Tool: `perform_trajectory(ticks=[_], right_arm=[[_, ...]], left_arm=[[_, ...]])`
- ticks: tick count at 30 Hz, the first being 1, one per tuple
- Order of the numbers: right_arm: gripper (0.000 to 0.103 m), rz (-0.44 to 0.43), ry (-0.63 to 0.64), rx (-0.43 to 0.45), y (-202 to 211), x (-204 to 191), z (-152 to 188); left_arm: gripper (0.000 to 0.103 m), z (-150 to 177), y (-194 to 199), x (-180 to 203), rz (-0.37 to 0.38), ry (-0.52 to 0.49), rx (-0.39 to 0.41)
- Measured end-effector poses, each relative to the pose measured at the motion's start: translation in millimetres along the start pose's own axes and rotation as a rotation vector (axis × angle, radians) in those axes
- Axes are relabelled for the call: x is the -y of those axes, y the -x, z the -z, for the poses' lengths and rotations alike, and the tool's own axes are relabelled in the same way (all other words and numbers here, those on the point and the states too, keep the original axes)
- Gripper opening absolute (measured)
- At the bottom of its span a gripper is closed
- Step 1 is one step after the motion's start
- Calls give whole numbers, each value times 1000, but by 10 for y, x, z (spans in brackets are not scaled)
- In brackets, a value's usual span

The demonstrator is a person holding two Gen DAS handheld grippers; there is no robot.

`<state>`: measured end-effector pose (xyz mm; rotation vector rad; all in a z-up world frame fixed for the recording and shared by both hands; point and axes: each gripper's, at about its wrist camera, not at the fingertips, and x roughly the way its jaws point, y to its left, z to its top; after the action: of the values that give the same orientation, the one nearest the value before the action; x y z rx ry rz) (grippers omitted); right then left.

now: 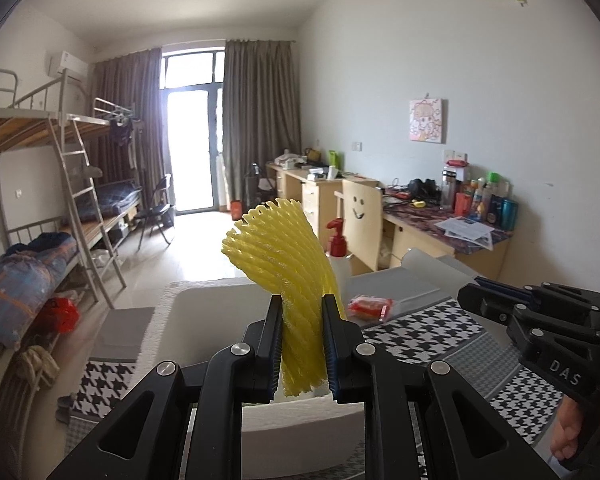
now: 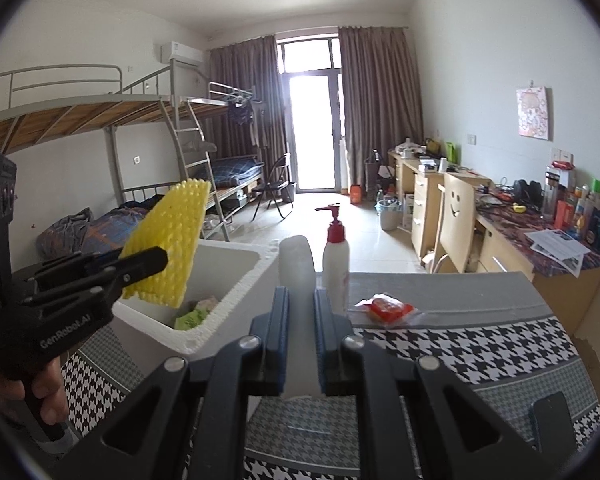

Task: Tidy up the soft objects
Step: 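Carry the mesh sleeve with the left tool while the right tool carries the foam tube to the foam box, then lower the yellow mesh sleeve into the foam box and open the left tool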

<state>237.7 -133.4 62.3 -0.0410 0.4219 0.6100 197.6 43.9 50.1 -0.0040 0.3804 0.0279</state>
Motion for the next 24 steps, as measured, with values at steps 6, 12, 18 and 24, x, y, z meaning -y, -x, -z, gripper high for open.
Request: perform_trajectory(ticks=[6,12,18,24], right_arm=[[15,-37,4,-15,-105,-62,-62],[15,-51,22,-25,-156,-142,-82],[15,-46,26,-32,-216,-186,-115],[15,-38,34,-44,-268,-231,-125]], left_arm=[[20,-9,-69,-78,-41,12,-10],[19,-2,-155,-125,-62,19,-33],[20,30,-249,-203,-63,30,-63],[20,52,-367,-285,-63,45,-103]])
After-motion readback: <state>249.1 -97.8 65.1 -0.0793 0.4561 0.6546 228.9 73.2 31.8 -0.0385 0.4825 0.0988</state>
